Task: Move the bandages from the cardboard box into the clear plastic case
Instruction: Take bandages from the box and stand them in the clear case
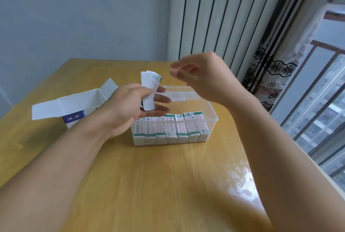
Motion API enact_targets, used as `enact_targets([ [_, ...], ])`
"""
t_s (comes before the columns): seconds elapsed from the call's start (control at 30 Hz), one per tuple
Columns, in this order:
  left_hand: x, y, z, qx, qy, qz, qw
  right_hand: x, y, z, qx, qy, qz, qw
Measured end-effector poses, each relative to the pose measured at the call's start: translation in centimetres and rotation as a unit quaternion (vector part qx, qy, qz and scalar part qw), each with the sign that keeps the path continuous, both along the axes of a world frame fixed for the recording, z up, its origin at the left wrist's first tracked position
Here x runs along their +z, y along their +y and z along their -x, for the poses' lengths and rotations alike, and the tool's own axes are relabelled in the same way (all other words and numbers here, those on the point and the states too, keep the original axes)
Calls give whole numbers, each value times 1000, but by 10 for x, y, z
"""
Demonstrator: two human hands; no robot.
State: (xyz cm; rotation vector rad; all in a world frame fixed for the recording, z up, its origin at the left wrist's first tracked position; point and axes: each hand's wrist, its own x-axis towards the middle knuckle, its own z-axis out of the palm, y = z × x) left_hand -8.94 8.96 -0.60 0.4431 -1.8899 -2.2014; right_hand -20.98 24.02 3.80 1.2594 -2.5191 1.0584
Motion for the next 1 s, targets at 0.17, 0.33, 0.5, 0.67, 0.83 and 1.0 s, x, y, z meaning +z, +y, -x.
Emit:
enact_targets([
  [0.17, -2, 4, 0, -45, 11, 74, 996, -11, -10, -5, 41, -30, 37, 998],
  [0.33, -2, 3, 1, -30, 11, 42, 999, -11, -9, 0, 48, -51, 81, 994],
  [0.5, 0, 3, 1, -15, 5, -18, 1000, -11, -9, 3, 16, -99, 101, 990],
  [0.67, 1, 2, 1, 31, 6, -85, 996, -4, -5, -5, 9, 28, 251, 968],
  [0.83, 5, -2, -1, 16, 18, -174, 985, -9, -13, -27, 83, 163, 29, 983],
  [1.0, 5, -6, -1, 19, 21, -165, 986, -7, -13, -29, 101, 142, -3, 985],
])
